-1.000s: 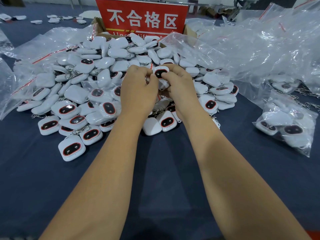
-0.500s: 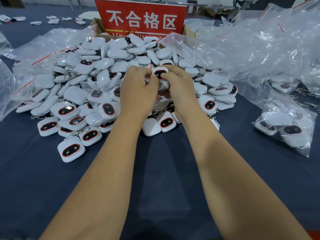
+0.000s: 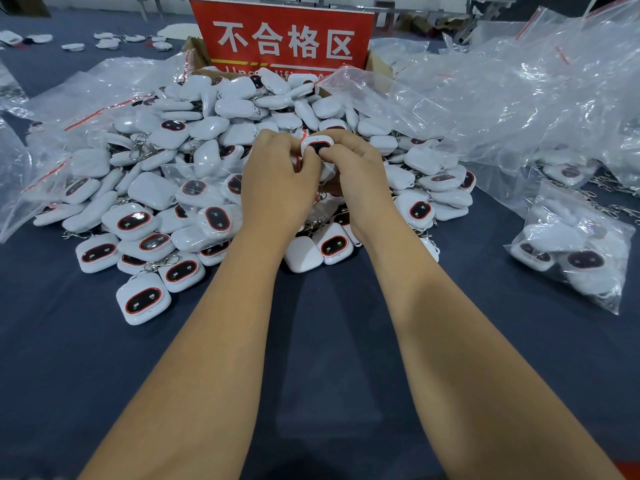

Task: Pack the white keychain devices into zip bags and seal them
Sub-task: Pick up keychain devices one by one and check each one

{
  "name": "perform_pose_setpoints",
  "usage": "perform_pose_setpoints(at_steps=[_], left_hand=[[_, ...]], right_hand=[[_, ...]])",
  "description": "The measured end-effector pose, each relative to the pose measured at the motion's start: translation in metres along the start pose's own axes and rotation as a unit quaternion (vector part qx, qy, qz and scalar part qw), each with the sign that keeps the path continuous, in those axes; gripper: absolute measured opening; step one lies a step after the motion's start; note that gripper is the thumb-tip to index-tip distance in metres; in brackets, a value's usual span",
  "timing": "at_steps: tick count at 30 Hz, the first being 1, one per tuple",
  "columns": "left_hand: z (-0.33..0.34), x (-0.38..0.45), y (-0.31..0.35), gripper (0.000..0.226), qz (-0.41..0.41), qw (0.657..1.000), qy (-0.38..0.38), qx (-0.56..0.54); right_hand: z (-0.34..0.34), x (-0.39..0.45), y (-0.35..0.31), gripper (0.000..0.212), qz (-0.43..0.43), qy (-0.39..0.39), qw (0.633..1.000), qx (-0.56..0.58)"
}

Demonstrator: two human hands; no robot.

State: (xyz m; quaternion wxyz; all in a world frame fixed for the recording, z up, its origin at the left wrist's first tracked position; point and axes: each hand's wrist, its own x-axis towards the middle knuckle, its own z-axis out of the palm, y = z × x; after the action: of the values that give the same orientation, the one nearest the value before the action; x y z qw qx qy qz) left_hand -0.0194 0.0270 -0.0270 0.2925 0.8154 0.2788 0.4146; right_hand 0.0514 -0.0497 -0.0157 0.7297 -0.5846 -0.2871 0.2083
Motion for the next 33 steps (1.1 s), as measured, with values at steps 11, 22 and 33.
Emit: perform_pose_setpoints(at_steps=[11,22,33], left_hand=[[-0.001,0.0,0.001,0.017,0.003,1.0,0.006,0.0],[-0.005,-0.003,0.004,0.03,-0.027,0.993,0.018,-0.112],[-0.013,-0.002,0.011,0.027,-0.036,0.982,0.067,-0.173]], right_hand=[[0.0,0.0,-0.001,0.025,0.006,0.014,1.0,-0.02],[-0.001,0.002,-0.006,0.016,0.016,0.094,0.993,0.074],[0.004,0.002,0.001,0.021,0.012,0.039,0.995,0.086]])
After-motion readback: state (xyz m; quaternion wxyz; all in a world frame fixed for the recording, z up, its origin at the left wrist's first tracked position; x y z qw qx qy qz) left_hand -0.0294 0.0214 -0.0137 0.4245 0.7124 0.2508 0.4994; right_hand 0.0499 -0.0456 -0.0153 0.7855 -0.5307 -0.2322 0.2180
